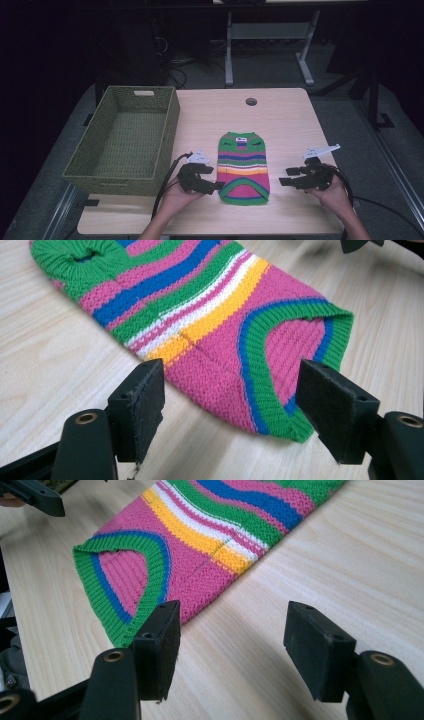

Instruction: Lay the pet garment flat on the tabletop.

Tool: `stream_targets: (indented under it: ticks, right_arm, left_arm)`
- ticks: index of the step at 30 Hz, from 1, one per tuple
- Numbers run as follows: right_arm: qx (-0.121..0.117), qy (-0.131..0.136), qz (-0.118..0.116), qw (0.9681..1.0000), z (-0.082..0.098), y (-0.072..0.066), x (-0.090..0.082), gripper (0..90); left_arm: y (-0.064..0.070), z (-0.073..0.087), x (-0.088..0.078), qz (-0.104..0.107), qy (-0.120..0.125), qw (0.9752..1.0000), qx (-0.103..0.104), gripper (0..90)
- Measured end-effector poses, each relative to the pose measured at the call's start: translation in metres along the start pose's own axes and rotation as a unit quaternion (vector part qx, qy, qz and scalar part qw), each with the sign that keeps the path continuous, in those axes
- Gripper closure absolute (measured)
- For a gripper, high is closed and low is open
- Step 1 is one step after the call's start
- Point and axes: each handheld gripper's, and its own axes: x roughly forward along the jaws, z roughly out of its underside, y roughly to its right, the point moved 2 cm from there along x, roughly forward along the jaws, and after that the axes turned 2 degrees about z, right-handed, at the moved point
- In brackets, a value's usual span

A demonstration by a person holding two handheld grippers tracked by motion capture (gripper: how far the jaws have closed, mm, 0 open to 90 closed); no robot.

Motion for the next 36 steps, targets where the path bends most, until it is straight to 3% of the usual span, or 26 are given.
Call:
stream_targets:
  ticks: [11,36]
  right_arm:
    - [0.011,-0.002,0.006,0.9999,0.015,0.003,-0.008,37.0]
    - [0.023,0.025,0.011,0.9994,0.046,0.001,-0.024,35.1]
  left_arm:
    - [0.000,0.010,-0.010,-0.009,-0.003,1.0000,-0.002,26.9]
    - [0.011,0.032,-0.025,-0.018,0.001,0.9998,-0.009,25.0]
